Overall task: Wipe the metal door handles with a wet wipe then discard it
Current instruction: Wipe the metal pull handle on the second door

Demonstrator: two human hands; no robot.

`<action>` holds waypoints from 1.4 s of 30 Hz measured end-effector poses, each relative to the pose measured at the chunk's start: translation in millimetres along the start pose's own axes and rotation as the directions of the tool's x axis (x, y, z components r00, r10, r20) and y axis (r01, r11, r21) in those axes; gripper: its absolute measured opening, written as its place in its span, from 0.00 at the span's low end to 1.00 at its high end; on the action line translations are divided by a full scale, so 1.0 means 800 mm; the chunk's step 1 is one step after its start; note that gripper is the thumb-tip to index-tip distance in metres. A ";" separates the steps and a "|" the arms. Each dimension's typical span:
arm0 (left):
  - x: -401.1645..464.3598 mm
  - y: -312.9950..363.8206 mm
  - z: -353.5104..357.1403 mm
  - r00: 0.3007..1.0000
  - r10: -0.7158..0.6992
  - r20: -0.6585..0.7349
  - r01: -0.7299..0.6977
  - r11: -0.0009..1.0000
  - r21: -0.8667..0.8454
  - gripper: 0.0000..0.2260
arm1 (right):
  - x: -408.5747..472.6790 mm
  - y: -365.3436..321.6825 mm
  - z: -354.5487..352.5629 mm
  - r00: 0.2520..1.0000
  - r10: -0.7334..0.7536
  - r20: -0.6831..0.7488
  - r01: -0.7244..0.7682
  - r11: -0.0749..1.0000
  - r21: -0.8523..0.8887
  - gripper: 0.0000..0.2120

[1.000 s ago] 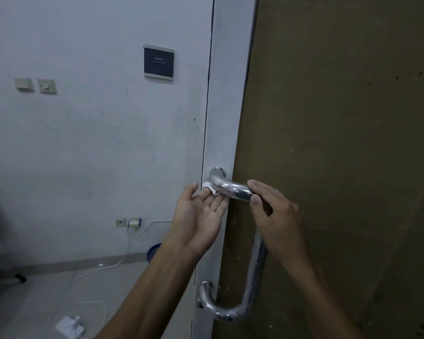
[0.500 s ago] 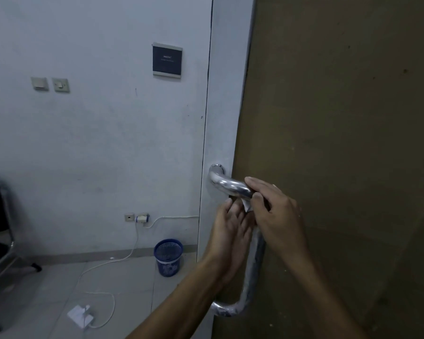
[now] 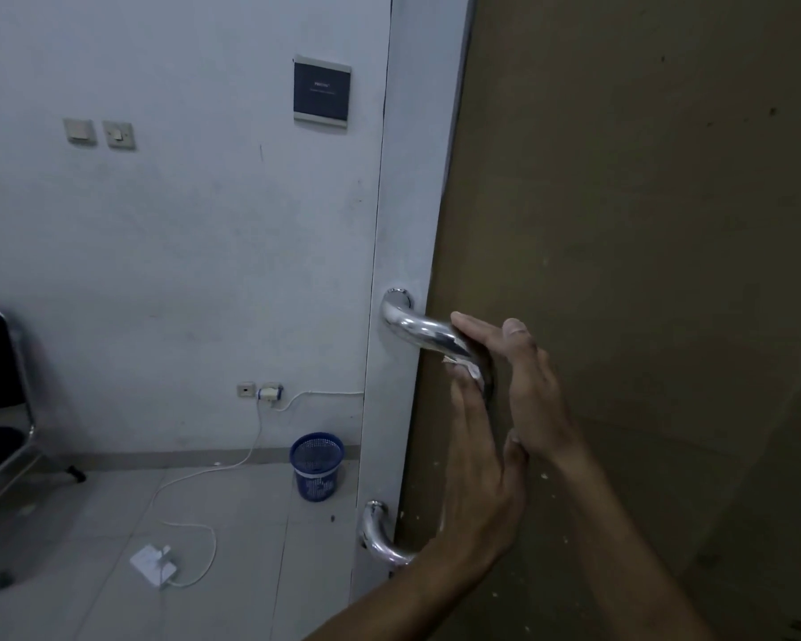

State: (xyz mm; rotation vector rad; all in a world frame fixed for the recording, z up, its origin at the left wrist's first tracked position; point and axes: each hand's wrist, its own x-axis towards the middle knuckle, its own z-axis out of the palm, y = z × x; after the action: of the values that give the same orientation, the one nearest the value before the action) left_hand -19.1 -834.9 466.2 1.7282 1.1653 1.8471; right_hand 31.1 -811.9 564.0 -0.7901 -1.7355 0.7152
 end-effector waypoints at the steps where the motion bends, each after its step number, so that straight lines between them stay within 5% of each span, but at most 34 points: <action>1: 0.004 0.002 0.005 0.999 -0.002 -0.042 0.002 1.000 -0.002 0.32 | 0.001 -0.001 -0.002 1.000 0.017 0.007 -0.017 1.000 0.001 0.29; 8: 0.053 0.028 0.001 0.940 -0.069 -0.334 0.010 0.984 -0.175 0.28 | 0.008 0.001 -0.011 0.997 0.059 0.055 -0.059 0.998 -0.002 0.29; 13: 0.121 0.020 -0.061 0.898 -0.261 -0.355 0.182 0.953 -0.241 0.27 | 0.005 -0.001 -0.005 0.999 0.021 0.045 -0.020 0.999 -0.030 0.28; 17: 0.109 0.001 -0.074 0.947 -0.066 -0.313 0.018 0.988 -0.155 0.22 | 0.003 0.000 -0.004 0.999 0.007 0.037 -0.006 1.000 -0.030 0.27; 21: 0.074 -0.022 -0.061 0.921 0.379 -0.094 -0.337 0.893 0.298 0.23 | 0.003 0.001 -0.002 0.999 0.010 0.036 -0.010 1.000 -0.012 0.26; 24: 0.090 -0.030 -0.078 0.907 0.419 -0.031 -0.346 0.786 0.513 0.22 | 0.003 0.002 -0.003 1.000 0.011 0.022 -0.010 1.000 -0.017 0.28; 27: 0.119 -0.029 -0.111 0.957 0.263 -0.120 -0.206 0.912 0.355 0.19 | 0.002 0.003 -0.001 1.000 0.016 0.010 -0.015 0.999 -0.046 0.29; 30: 0.140 -0.035 -0.139 0.975 0.222 -0.028 -0.215 0.964 0.157 0.18 | 0.004 0.006 0.001 1.000 0.020 0.015 -0.020 1.000 -0.021 0.29; 33: 0.139 -0.029 -0.144 0.929 0.334 0.161 -0.362 0.912 0.194 0.16 | 0.005 0.007 0.004 1.000 0.009 -0.005 -0.010 1.000 -0.015 0.30; 36: 0.138 -0.028 -0.146 0.823 0.460 0.334 -0.560 0.757 0.336 0.17 | 0.002 0.008 0.005 1.000 -0.003 -0.017 0.003 1.000 0.005 0.29; 42: 0.187 -0.033 -0.187 0.789 0.363 0.496 -0.562 0.752 0.344 0.16 | -0.002 0.010 0.011 0.998 -0.024 -0.065 0.024 1.000 0.000 0.26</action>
State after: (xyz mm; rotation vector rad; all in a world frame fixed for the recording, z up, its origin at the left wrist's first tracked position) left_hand -196.3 -757.0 556.6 2.7565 1.1347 1.3670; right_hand 24.1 -809.0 554.1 -0.7823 -1.6832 0.6666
